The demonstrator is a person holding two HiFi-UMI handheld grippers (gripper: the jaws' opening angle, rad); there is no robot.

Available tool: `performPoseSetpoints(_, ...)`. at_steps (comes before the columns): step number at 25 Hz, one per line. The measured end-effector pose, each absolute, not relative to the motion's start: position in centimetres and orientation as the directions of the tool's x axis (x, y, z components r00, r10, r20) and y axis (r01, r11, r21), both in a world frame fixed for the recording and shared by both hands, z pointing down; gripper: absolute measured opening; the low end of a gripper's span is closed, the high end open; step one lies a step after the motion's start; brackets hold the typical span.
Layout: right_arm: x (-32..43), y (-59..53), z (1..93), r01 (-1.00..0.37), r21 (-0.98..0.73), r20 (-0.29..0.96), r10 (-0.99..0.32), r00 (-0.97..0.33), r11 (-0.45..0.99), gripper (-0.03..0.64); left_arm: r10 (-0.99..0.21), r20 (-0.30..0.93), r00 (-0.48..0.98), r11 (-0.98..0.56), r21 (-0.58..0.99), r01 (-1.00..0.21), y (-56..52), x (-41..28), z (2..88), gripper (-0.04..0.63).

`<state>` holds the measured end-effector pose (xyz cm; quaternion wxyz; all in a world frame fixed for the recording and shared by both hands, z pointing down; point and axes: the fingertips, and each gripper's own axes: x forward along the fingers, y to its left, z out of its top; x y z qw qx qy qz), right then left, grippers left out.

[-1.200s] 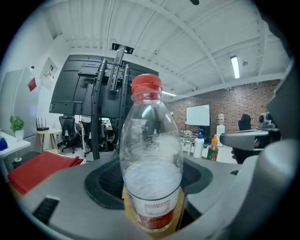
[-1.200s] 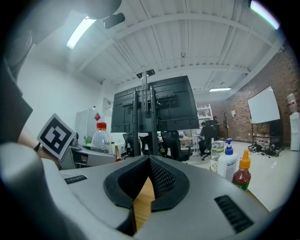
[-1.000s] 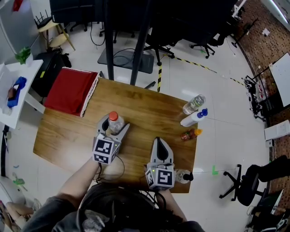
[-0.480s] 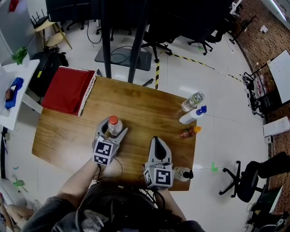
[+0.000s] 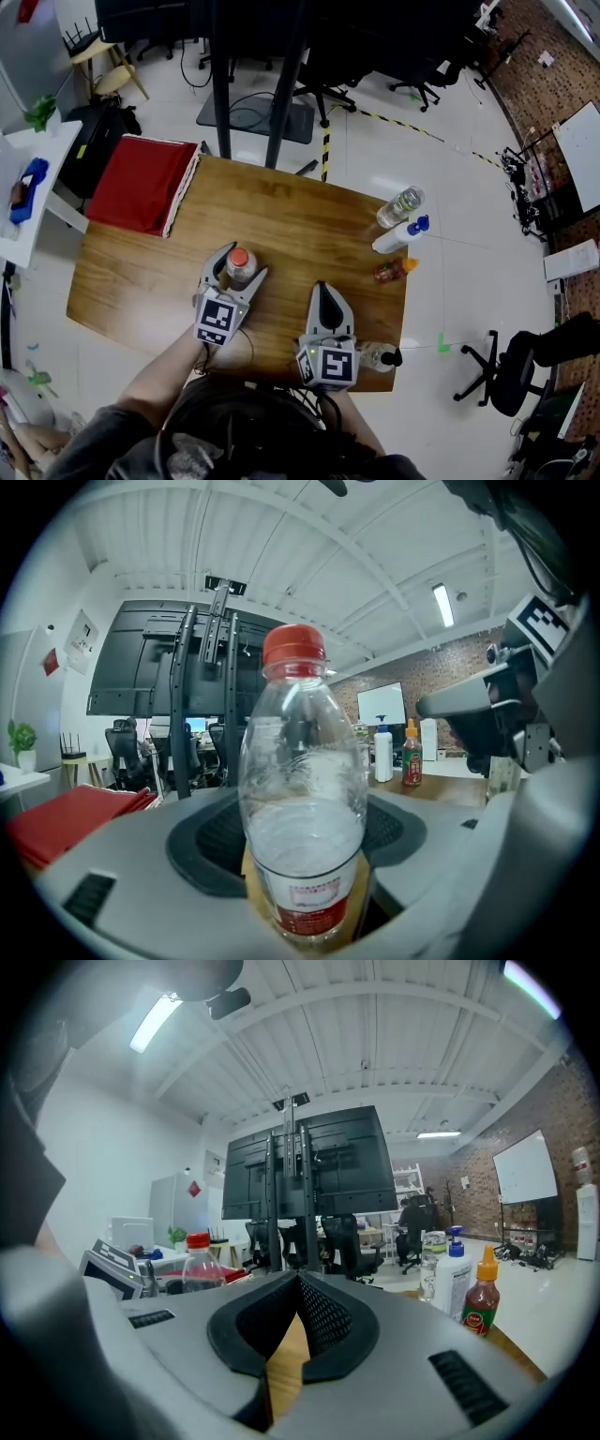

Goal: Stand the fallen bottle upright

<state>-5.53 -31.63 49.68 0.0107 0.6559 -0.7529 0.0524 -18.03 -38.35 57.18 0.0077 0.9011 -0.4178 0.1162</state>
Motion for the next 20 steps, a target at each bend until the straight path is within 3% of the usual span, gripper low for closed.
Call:
performPoseSetpoints(9, -6.08, -31.34, 50.20, -0.988, -0.071, 0.124, -0.982, -0.142, 0.134, 0.006, -0.759, 0.216, 0.614, -0.642, -0.092, -0.761, -38.03, -17.89, 57.29, 0.370)
performPoseSetpoints(20, -6.35, -31.64, 49.86, -0.987, -0.057, 0.094, -0.983, -0.158, 0.153, 0.006, -0.738, 0.227, 0.635, -0.661, -0.059, -0.748, -37.46, -17.62, 57.54, 0.468)
